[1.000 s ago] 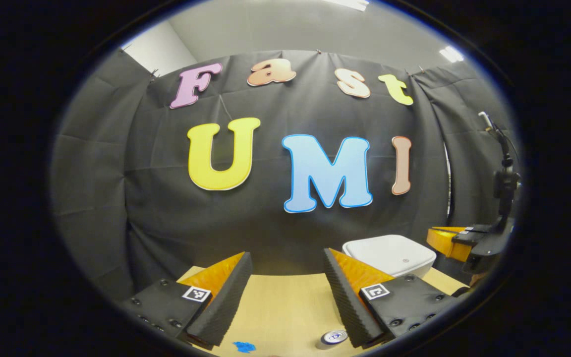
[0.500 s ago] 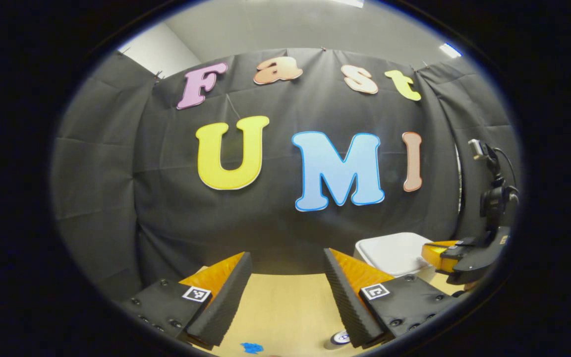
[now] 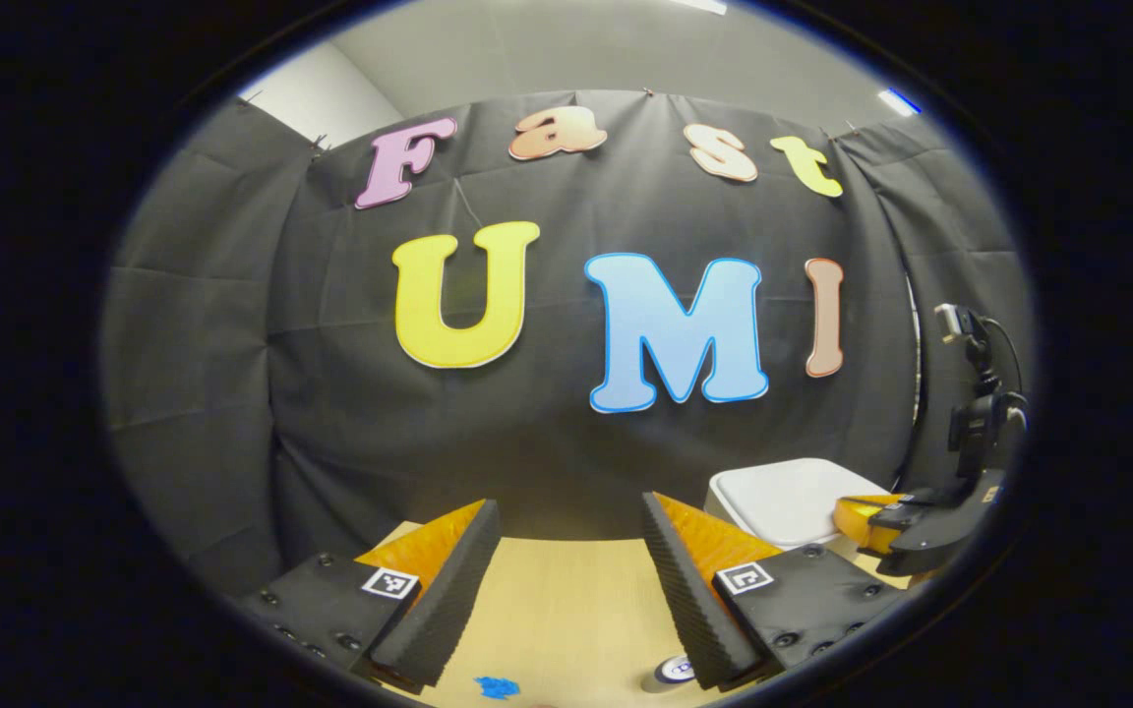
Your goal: Press the lid of the desktop garbage bin to open it, pick up the crumpled paper on the desktop and throw it into the bin, then pick up the pop can on the desktop and drop it into the bin, and finally close the garbage bin lid.
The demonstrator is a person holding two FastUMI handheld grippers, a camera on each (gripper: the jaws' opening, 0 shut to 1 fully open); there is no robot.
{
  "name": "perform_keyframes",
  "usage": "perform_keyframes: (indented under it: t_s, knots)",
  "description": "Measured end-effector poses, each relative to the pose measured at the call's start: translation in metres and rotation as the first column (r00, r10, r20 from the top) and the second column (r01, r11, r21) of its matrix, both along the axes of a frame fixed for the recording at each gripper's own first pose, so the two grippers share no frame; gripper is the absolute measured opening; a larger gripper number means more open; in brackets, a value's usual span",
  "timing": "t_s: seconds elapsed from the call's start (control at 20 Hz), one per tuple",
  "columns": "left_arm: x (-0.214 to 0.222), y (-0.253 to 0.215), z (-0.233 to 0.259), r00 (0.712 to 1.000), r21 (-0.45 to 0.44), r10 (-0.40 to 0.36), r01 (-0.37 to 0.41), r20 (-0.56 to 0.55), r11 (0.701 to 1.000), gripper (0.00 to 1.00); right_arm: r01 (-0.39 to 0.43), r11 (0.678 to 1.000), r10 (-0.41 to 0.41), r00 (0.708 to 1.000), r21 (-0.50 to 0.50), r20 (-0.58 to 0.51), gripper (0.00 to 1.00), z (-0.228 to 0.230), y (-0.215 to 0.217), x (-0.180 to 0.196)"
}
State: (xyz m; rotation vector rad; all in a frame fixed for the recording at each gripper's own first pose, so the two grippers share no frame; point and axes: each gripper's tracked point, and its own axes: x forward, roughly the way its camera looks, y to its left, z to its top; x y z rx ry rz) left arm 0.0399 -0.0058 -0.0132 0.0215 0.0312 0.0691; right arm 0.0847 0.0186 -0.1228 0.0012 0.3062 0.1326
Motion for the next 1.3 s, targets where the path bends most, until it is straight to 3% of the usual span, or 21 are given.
perform_keyframes:
  t_s: [0.6,0.75,0.9,1.3]
  knots:
    - [-0.008,0.009,0.002,1.0,-0.008,0.014,-0.014,0.008,1.0,0.95,-0.007,1.0,0.007,1.0,-0.012,0.014,0.01,0.014,-0.001,0.002]
    - [-0.009,0.012,0.004,1.0,-0.001,0.022,-0.022,0.014,1.0,0.95,0.002,1.0,0.0,0.995,-0.017,0.1,0.01,0.047,-0.003,0.005]
    - [-0.01,0.013,0.005,1.0,-0.004,0.025,-0.025,0.018,1.0,0.95,0.027,0.999,-0.034,0.987,0.046,0.157,0.01,0.07,-0.004,0.009]
    - [-0.014,0.018,0.005,0.999,-0.014,0.036,-0.035,0.019,0.999,0.95,0.037,0.997,-0.051,0.973,0.065,0.225,0.01,0.098,-0.006,0.017]
